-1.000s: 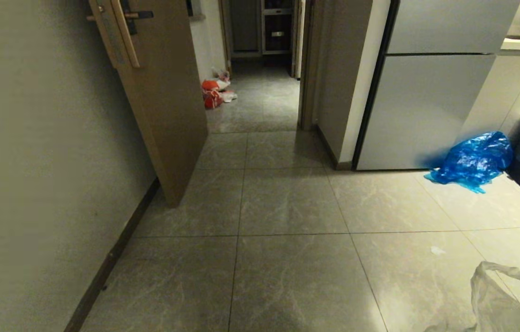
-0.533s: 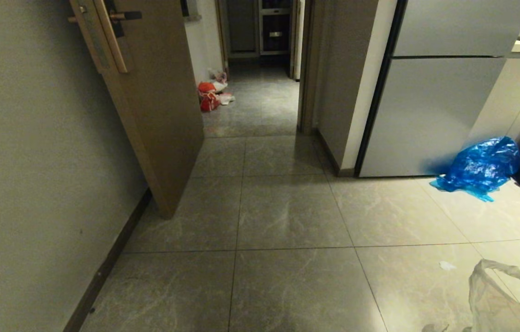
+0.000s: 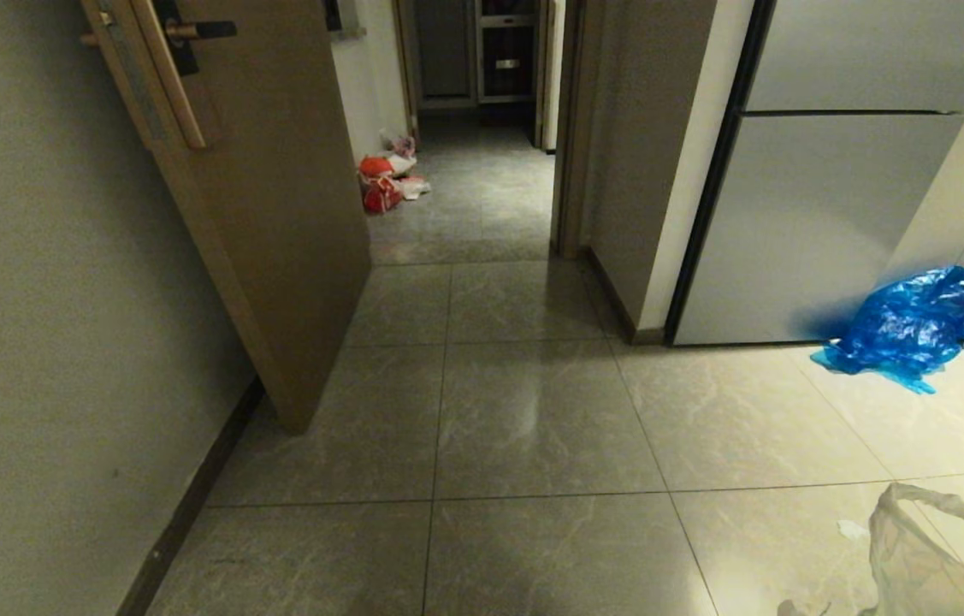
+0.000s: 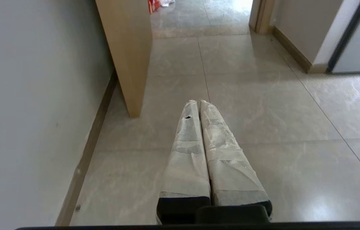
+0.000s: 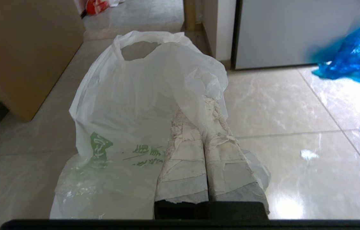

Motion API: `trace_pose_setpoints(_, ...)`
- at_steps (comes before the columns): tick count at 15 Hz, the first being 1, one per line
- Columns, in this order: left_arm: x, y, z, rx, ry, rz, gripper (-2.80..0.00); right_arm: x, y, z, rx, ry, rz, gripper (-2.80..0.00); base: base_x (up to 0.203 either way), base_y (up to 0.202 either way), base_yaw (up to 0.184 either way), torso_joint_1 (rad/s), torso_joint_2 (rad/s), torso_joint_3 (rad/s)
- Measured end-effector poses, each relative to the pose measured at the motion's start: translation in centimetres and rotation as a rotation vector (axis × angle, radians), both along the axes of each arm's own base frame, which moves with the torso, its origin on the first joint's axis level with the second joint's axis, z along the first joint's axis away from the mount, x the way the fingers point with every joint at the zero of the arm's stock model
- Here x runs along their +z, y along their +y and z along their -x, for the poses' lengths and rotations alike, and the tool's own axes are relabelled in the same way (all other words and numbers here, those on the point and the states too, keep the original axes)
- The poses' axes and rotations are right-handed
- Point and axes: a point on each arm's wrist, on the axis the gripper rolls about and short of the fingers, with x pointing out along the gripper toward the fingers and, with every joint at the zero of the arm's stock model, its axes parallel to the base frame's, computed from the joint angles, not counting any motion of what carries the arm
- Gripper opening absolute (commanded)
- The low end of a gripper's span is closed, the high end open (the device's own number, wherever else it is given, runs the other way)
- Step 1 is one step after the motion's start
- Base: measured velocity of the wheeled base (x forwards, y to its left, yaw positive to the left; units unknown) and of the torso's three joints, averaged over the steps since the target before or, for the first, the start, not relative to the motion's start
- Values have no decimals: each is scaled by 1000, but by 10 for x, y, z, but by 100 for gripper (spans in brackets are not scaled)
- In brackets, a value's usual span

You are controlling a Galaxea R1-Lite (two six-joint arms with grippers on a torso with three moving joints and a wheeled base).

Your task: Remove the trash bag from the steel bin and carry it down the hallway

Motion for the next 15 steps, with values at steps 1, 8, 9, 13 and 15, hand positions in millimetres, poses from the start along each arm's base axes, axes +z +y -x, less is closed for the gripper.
trace_pose_setpoints(1,0,0,0,0,-1,0,-280,0,0,0,0,0,1,-280,187,0,-1,-1,1,2)
trace_pose_setpoints(8,0,0,0,0,-3,0,-280,0,0,0,0,0,0,-280,184,0,-3,0,1,2)
trace_pose_setpoints(9,0,0,0,0,-3,0,-280,0,0,0,0,0,0,-280,189,0,-4,-3,-2,-2)
trace_pose_setpoints(13,0,0,0,0,-3,0,-280,0,0,0,0,0,1,-280,184,0,-2,2,2,3)
trace_pose_setpoints(15,0,0,0,0,-3,0,-280,0,0,0,0,0,1,-280,183,0,-1,4,1,2)
